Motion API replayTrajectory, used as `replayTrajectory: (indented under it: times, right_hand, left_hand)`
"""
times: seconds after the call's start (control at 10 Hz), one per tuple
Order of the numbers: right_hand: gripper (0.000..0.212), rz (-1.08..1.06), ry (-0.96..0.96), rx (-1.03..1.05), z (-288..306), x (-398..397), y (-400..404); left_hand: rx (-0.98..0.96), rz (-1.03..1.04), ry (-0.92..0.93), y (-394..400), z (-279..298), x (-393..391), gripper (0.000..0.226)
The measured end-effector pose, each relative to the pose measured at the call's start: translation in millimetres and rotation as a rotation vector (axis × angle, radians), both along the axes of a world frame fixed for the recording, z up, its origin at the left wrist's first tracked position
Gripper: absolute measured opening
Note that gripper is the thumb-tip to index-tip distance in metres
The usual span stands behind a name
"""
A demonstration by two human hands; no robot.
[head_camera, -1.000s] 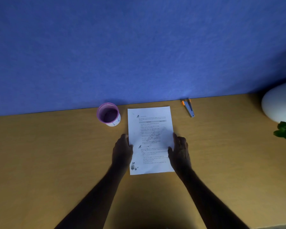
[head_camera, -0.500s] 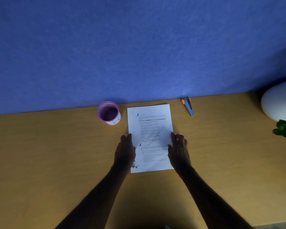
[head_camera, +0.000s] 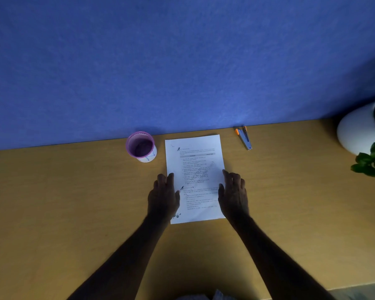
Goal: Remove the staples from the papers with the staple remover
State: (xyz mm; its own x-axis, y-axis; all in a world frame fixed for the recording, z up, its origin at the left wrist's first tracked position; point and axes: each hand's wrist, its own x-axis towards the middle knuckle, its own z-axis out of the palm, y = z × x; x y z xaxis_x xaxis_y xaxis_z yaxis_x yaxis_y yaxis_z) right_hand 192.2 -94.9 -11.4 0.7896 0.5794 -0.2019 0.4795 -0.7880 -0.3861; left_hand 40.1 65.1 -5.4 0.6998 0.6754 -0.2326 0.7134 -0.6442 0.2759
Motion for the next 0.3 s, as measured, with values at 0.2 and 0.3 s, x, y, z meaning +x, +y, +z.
replayTrajectory:
  times: [0.2,0.3]
  right_hand:
    - [0.063,0.068,-0.078,-0.009,1,-7,-5]
    - [0.07,0.13,-0.062,-0.029,-6,-12,-12]
  left_hand:
    - [0.152,-0.173,-0.059,-9,-1,-15,0.073]
    - [0.178,-0.187,-0.084,-12,-7,-20,0.077]
